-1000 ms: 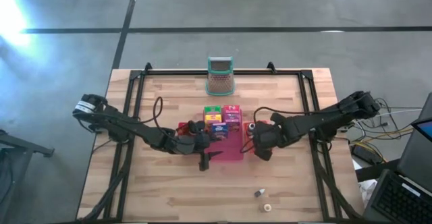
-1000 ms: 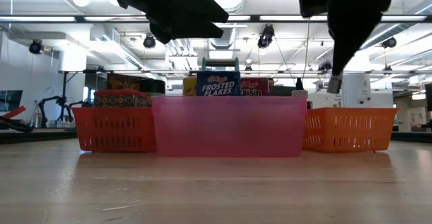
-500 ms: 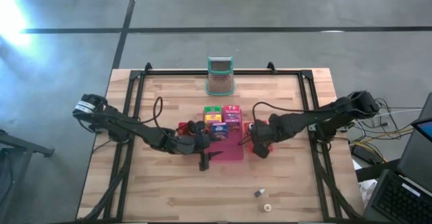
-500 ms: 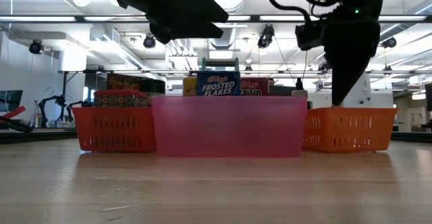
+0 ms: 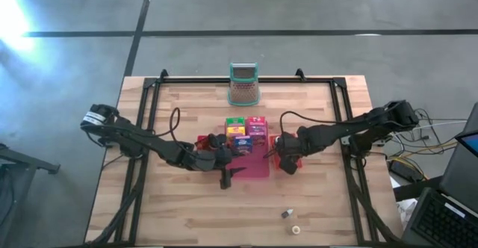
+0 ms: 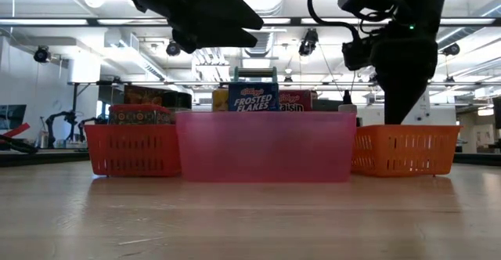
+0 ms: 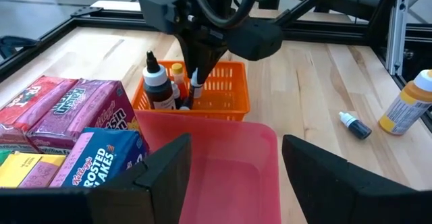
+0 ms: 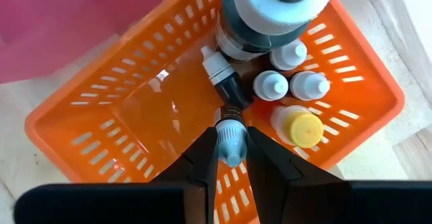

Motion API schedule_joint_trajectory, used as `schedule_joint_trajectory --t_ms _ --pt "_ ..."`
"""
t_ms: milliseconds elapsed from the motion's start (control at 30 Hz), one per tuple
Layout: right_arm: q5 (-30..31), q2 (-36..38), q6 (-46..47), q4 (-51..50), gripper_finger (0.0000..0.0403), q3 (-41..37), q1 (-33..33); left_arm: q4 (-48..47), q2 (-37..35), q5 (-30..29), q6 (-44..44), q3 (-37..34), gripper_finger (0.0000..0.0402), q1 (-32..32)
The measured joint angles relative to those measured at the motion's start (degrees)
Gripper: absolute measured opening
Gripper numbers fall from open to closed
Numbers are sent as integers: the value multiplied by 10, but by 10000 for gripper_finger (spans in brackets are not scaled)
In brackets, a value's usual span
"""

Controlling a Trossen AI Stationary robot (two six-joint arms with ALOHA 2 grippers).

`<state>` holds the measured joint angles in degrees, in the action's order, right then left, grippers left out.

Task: Pick & Place Kitchen Items
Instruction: Put the small brown food coloring bottle into the orange bin

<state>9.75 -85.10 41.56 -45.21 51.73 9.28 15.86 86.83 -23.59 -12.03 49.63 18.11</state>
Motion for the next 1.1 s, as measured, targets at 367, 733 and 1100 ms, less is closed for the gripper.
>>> schedule_joint_trajectory --t_ms 367,733,1100 --pt "-27 0 14 22 59 -34 -1 0 0 0 0 0 236 0" --pt "-37 0 16 25 66 -36 -3 0 0 0 -1 0 236 0" --pt "-38 -2 13 28 92 -36 -3 0 0 0 -2 0 236 0"
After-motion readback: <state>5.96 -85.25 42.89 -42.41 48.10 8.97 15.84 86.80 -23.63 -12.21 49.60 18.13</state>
